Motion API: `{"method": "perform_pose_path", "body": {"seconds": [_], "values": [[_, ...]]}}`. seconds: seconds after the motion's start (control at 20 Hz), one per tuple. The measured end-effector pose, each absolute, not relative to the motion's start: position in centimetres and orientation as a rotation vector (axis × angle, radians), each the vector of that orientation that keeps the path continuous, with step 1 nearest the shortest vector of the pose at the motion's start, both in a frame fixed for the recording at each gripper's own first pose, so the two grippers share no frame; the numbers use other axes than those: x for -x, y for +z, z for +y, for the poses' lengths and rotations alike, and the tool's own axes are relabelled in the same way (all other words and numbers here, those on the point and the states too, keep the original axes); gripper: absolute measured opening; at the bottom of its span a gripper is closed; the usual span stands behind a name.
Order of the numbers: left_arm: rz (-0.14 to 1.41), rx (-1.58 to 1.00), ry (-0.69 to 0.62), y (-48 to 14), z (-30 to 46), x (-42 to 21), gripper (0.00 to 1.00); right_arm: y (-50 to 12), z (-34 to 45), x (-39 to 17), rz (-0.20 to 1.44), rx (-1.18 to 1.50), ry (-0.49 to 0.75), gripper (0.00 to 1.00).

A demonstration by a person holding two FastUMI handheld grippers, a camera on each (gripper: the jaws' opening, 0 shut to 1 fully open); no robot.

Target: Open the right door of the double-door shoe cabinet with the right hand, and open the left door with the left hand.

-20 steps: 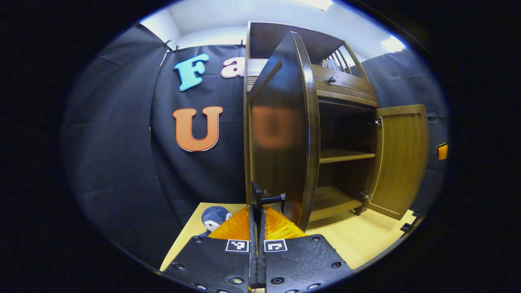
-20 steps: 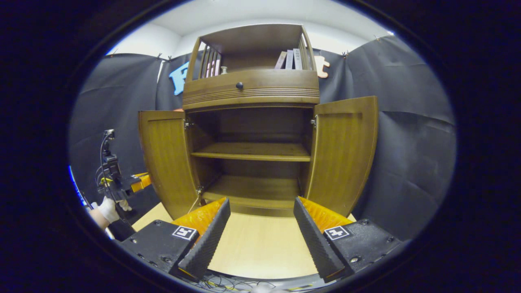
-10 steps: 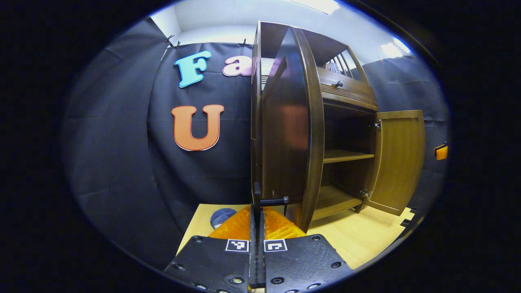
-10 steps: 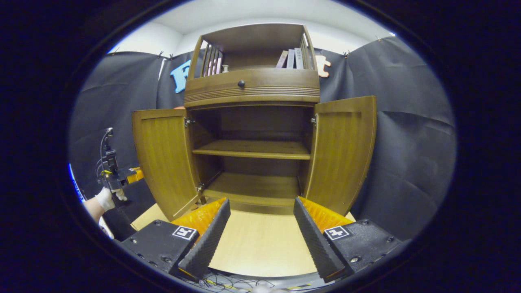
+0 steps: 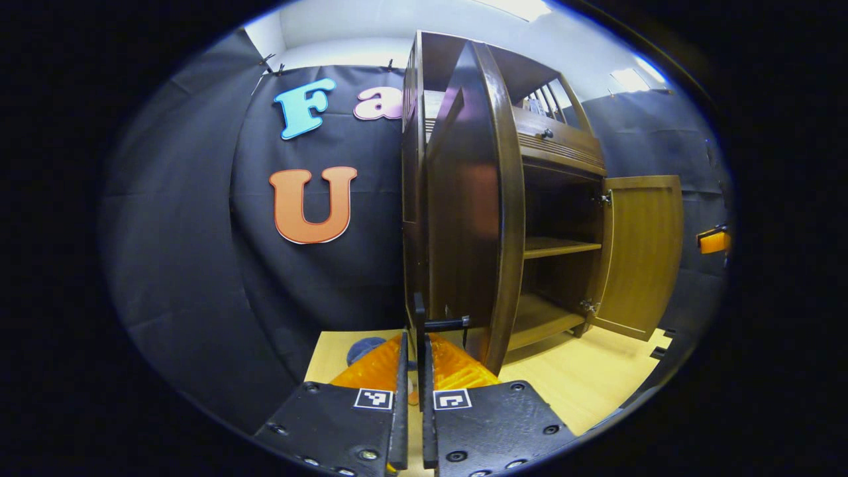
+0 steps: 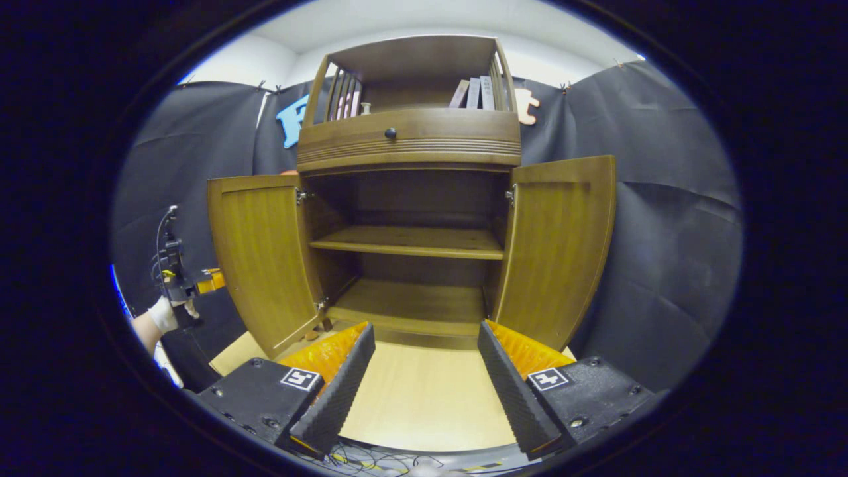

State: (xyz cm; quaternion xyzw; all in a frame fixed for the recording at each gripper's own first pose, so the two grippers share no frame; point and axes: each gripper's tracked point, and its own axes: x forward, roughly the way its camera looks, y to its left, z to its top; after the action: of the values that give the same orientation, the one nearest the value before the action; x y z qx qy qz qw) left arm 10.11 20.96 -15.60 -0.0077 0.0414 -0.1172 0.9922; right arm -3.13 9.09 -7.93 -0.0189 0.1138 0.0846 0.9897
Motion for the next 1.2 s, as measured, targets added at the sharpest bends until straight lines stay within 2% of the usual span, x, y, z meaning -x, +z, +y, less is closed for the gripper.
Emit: {"method": "perform_pose_path", "body": {"seconds": [0.4, 0.45, 0.65, 0.7, 0.85, 0.9, 0.95, 1.2], "values": [[0.12, -0.01, -0.078, -15.4, 25.0, -6.1, 1.0, -8.2, 9.0, 1.8, 0.221, 0.026, 0.185, 0.99], [0.117, -0.011, -0.054, -15.0, 25.2, -5.3, 0.97, -8.3, 8.8, 1.6, 0.219, 0.025, 0.186, 0.99], [0.109, -0.005, -0.018, -12.9, 23.5, -2.5, 0.97, -8.3, 8.3, 0.5, 0.207, 0.009, 0.189, 0.99], [0.106, -0.009, -0.013, -12.2, 22.9, -1.9, 1.0, -8.1, 8.1, 0.2, 0.204, 0.003, 0.19, 0.99], [0.09, -0.049, 0.036, -9.1, 21.3, -1.0, 0.97, -7.6, 7.3, -0.5, 0.189, -0.005, 0.186, 1.0], [0.082, -0.066, 0.038, -7.9, 20.3, -0.8, 1.0, -7.3, 7.0, -0.8, 0.181, -0.005, 0.181, 1.0], [0.067, -0.085, 0.029, -6.4, 18.9, -0.6, 0.97, -6.9, 6.6, -1.1, 0.173, -0.004, 0.175, 0.99], [0.021, -0.11, 0.006, -1.3, 11.7, -1.1, 0.96, -4.7, 4.8, -1.8, 0.128, -0.009, 0.157, 0.99]]}}
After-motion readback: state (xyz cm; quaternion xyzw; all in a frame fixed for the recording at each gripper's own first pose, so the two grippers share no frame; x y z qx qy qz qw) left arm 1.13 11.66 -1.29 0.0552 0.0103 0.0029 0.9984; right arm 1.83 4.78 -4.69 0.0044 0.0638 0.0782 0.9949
